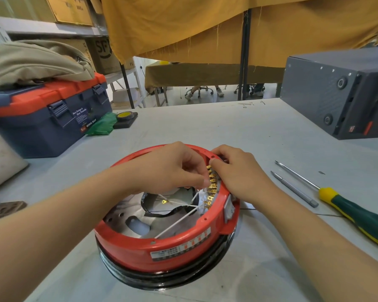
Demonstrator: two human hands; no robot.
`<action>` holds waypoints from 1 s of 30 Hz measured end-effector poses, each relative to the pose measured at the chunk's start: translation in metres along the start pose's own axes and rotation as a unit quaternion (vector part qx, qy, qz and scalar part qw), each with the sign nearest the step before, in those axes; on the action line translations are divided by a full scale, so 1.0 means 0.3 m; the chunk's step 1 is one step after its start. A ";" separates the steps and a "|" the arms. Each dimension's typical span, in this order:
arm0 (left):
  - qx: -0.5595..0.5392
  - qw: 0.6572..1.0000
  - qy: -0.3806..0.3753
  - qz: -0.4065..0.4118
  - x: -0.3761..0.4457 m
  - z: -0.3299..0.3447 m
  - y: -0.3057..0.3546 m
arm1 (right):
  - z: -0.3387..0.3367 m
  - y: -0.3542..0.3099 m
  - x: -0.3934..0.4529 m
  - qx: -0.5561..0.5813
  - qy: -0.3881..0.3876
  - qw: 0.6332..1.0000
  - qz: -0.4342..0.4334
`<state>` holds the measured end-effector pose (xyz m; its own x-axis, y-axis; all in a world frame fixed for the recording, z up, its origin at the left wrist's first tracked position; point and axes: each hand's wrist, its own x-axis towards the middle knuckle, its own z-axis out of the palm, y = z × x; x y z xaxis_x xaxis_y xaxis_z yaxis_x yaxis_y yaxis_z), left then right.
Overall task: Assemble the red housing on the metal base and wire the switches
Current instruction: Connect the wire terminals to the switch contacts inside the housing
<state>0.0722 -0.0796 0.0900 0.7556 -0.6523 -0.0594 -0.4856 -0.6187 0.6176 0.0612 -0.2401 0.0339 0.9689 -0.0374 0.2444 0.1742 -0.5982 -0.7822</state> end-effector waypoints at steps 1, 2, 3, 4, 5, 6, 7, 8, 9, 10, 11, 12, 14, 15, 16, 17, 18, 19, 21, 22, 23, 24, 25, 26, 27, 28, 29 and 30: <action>-0.001 1.000 0.006 0.008 -0.005 0.002 -0.003 | 0.001 0.000 0.000 -0.002 0.000 1.000 -0.001; -0.003 1.000 0.010 0.015 -0.011 0.003 -0.005 | 0.001 0.001 0.000 -0.003 0.001 1.000 -0.002; -0.005 1.000 0.012 0.021 -0.016 0.003 -0.008 | 0.001 0.001 0.000 -0.003 0.001 1.000 -0.002; -0.004 1.000 0.012 0.026 -0.023 0.005 -0.011 | 0.001 0.002 0.000 -0.003 0.000 1.000 -0.003; 0.001 0.999 0.014 0.032 -0.029 0.009 -0.014 | 0.002 0.002 0.001 -0.001 -0.002 1.000 -0.003; 0.012 0.999 0.021 0.040 -0.033 0.014 -0.017 | 0.003 0.002 0.001 0.000 -0.003 1.000 -0.004; 0.027 0.998 0.032 0.051 -0.037 0.022 -0.020 | 0.003 0.003 0.001 -0.001 -0.004 1.000 -0.006; 0.040 0.996 0.045 0.063 -0.040 0.030 -0.020 | 0.004 0.003 0.001 -0.001 -0.004 1.000 -0.007; 0.047 0.995 0.055 0.072 -0.043 0.038 -0.020 | 0.004 0.004 0.001 0.000 -0.003 1.000 -0.007; 0.043 0.994 0.061 0.073 -0.047 0.042 -0.018 | 0.005 0.004 0.002 0.004 -0.002 1.000 -0.007; 0.033 0.995 0.063 0.071 -0.050 0.043 -0.018 | 0.004 0.004 0.002 0.008 -0.002 1.000 -0.006; 0.019 0.996 0.063 0.067 -0.053 0.042 -0.020 | 0.004 0.005 0.003 0.009 -0.002 1.000 -0.006; -0.002 0.996 0.067 0.061 -0.059 0.035 -0.026 | 0.004 0.006 0.005 0.007 -0.002 1.000 -0.004; -0.006 0.995 0.073 0.062 -0.062 0.032 -0.031 | 0.004 0.007 0.006 0.005 -0.002 1.000 -0.003; -0.003 0.995 0.082 0.063 -0.065 0.032 -0.035 | 0.004 0.007 0.006 0.004 -0.003 1.000 -0.002; 0.003 0.994 0.092 0.064 -0.068 0.032 -0.039 | 0.004 0.007 0.005 0.005 -0.005 1.000 -0.002; 0.012 0.992 0.103 0.066 -0.069 0.034 -0.041 | 0.004 0.007 0.005 0.007 -0.007 1.000 -0.002; 0.022 0.991 0.116 0.069 -0.071 0.037 -0.043 | 0.003 0.007 0.005 0.009 -0.007 1.000 -0.001; 0.039 0.986 0.142 0.076 -0.072 0.040 -0.046 | 0.002 0.006 0.004 0.010 -0.006 1.000 0.000; 0.046 0.984 0.153 0.081 -0.072 0.041 -0.047 | 0.002 0.005 0.004 0.010 -0.006 1.000 0.001; 0.051 0.982 0.162 0.086 -0.073 0.041 -0.047 | 0.002 0.005 0.004 0.009 -0.007 1.000 0.001; 0.055 0.980 0.168 0.092 -0.074 0.041 -0.047 | 0.002 0.004 0.004 0.009 -0.008 1.000 0.001; 0.059 0.979 0.172 0.097 -0.074 0.042 -0.048 | 0.002 0.004 0.004 0.010 -0.008 1.000 0.001; 0.066 0.977 0.173 0.103 -0.076 0.043 -0.049 | 0.001 0.005 0.004 0.010 -0.008 1.000 0.001; 0.076 0.976 0.173 0.110 -0.077 0.044 -0.051 | 0.001 0.005 0.004 0.009 -0.008 1.000 0.000; 0.089 0.974 0.172 0.117 -0.077 0.045 -0.052 | 0.001 0.006 0.004 0.008 -0.007 1.000 -0.001; 0.103 0.972 0.170 0.124 -0.078 0.046 -0.054 | 0.000 0.006 0.004 0.007 -0.007 1.000 -0.001; 0.114 0.970 0.167 0.131 -0.078 0.047 -0.055 | 0.000 0.007 0.004 0.006 -0.007 1.000 -0.001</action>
<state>0.0564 -0.0603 0.0701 0.6748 -0.6454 0.3580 -0.7364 -0.5567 0.3845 0.0627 -0.2414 0.0326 0.9707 -0.0254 0.2390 0.1788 -0.5880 -0.7889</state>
